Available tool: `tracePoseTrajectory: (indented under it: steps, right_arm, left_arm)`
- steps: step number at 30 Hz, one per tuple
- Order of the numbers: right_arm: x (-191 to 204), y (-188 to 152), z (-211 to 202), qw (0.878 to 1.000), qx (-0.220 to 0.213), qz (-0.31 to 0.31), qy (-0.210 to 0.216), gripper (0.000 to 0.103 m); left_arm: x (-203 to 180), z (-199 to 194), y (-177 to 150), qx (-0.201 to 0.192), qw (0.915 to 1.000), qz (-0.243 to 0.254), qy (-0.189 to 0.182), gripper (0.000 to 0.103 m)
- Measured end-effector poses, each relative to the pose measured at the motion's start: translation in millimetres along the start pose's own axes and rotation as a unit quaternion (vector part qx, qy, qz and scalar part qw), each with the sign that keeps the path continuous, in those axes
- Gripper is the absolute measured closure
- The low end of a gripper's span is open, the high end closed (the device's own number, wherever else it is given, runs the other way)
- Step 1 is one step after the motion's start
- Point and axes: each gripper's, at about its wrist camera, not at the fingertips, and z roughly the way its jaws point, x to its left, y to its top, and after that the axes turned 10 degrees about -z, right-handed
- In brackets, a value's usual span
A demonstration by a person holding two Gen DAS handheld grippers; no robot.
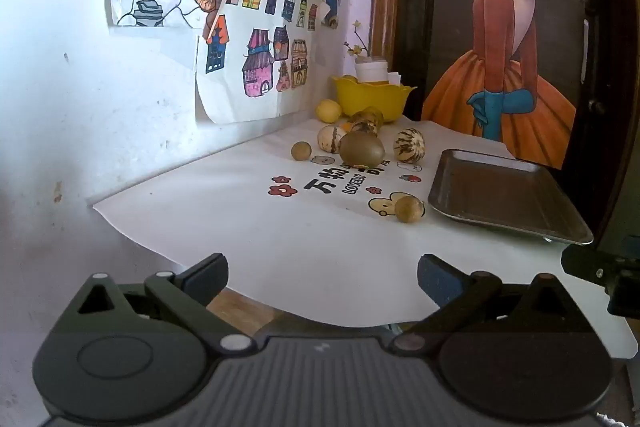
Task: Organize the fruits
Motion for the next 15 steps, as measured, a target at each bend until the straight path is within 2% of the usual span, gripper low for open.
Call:
tracePoseTrajectory:
  steps: [15]
  right_arm:
    - [-1.0,-0.8,-0.3,1.0,-0.001,-0.001,0.0,0.001]
  left_arm:
    - [0.0,0.0,0.1,0.001,1.0,0.001,0.0,0.001]
